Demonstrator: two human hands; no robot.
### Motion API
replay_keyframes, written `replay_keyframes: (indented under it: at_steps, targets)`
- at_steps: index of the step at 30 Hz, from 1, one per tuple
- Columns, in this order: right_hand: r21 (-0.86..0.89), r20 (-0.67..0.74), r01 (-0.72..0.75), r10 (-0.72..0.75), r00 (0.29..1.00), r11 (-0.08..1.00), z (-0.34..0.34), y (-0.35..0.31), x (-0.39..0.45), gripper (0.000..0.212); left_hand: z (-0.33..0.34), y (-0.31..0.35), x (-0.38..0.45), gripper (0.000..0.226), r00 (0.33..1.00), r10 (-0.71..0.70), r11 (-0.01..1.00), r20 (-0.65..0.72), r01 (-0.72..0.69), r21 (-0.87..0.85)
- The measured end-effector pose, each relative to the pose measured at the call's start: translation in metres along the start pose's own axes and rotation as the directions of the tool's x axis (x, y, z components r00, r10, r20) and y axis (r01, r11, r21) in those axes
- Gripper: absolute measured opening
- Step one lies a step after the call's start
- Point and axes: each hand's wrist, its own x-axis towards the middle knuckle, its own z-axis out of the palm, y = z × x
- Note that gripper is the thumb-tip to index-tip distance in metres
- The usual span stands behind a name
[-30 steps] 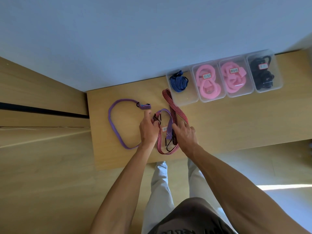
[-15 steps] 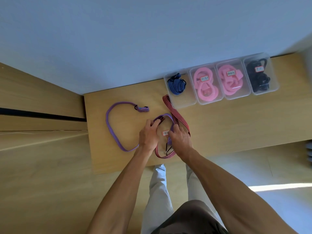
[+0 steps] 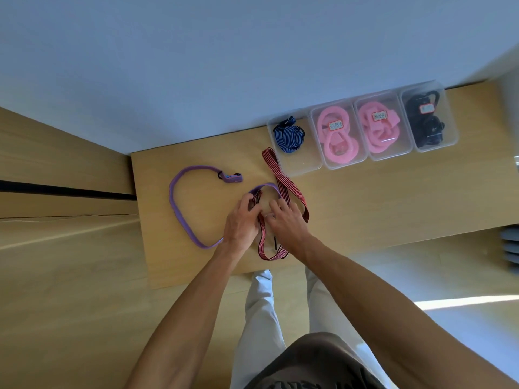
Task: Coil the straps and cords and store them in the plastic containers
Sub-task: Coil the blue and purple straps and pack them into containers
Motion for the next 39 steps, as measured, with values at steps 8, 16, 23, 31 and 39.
replay_keyframes:
  at_steps: [8, 16, 23, 31, 39]
  targets:
    - [0.198, 0.082, -0.181, 0.167, 0.983, 0.963, 0.007, -0.016, 0.007, 0.024, -0.006, 0.005, -0.004, 0.019, 0.99, -0.089, 0.986, -0.113, 0.072, -0.15]
    - [0.135, 0.143, -0.151, 0.131, 0.981, 0.979, 0.022, -0.004, -0.013, 0.061, -0.014, 0.003, -0.011, 0.012, 0.985, -0.086, 0.981, -0.151, 0.057, -0.187]
    - [0.199, 0.08, -0.215, 0.202, 0.976, 0.956, 0.022, 0.003, -0.011, 0.03, -0.019, 0.003, -0.007, 0.006, 0.967, -0.17, 0.957, -0.187, 0.116, -0.266]
    - [0.155, 0.043, -0.016, 0.01, 0.999, 0.988, 0.031, 0.014, -0.028, 0.034, -0.022, 0.004, -0.003, 0.005, 0.956, -0.25, 0.934, -0.153, 0.197, -0.297]
    - [0.158, 0.014, -0.129, 0.128, 0.992, 0.979, 0.027, 0.026, -0.015, 0.029, -0.027, 0.006, -0.004, 0.007, 0.946, -0.288, 0.891, -0.152, 0.206, -0.404]
